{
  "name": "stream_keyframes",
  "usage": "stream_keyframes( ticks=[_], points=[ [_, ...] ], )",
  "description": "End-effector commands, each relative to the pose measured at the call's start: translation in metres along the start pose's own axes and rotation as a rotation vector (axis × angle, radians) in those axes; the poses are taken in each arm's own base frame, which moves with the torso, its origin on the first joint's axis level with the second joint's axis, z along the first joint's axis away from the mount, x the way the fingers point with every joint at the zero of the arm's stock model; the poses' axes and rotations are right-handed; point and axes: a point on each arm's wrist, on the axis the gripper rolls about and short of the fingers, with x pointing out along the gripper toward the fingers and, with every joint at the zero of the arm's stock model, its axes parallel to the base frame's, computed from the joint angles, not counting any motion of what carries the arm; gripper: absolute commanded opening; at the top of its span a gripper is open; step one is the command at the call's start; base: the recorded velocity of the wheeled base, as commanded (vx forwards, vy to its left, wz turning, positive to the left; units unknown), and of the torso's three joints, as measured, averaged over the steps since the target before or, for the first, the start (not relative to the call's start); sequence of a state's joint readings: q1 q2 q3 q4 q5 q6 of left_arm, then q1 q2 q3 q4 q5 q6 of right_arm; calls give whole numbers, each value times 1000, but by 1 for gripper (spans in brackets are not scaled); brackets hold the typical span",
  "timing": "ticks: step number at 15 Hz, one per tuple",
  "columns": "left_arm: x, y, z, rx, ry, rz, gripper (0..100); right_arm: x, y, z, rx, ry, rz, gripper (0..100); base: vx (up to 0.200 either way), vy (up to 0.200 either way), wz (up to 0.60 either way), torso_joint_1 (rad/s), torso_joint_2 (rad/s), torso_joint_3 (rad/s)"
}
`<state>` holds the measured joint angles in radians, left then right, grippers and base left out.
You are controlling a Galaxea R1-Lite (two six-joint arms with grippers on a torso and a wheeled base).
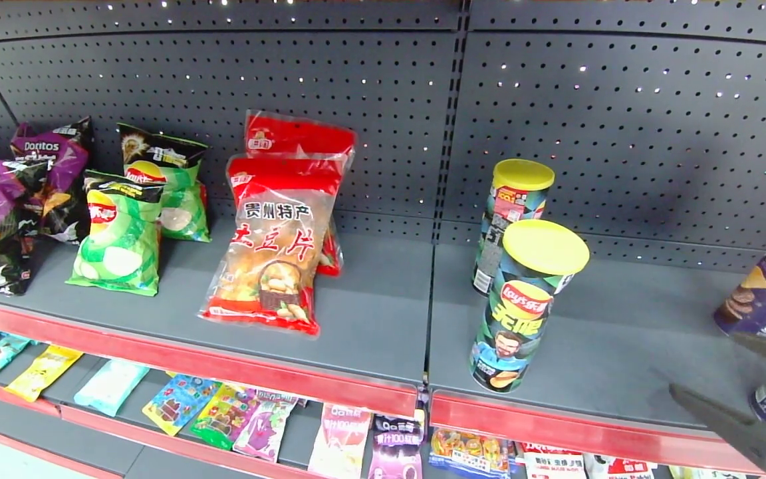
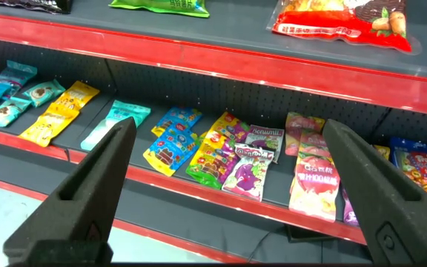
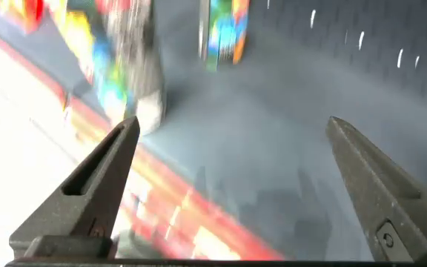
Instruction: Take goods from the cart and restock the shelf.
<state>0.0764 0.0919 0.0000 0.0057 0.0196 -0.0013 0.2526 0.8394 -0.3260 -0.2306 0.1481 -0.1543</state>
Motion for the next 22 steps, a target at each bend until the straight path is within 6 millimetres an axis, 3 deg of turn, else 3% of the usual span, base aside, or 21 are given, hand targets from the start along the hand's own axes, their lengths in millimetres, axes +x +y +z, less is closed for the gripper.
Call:
stream_keyframes(
  ticks=[1, 8, 13, 22],
  points=[
    [0, 0, 0, 0, 1, 1, 100, -42, 7, -3, -16, -86, -5, 100, 0, 0, 0, 0, 0, 0],
    [0, 0, 0, 0, 2, 1, 100, -53, 11, -17, -29, -52, 11, 100, 0, 0, 0, 0, 0, 0],
    [0, 0, 0, 0, 2, 1, 100, -77, 16, -37, -37, -66, -31, 100, 0, 0, 0, 0, 0, 0],
    [0, 0, 0, 0, 2, 1, 100, -78, 15, -37, -42, -59, -72, 100, 0, 0, -67, -1, 1, 0]
  ],
)
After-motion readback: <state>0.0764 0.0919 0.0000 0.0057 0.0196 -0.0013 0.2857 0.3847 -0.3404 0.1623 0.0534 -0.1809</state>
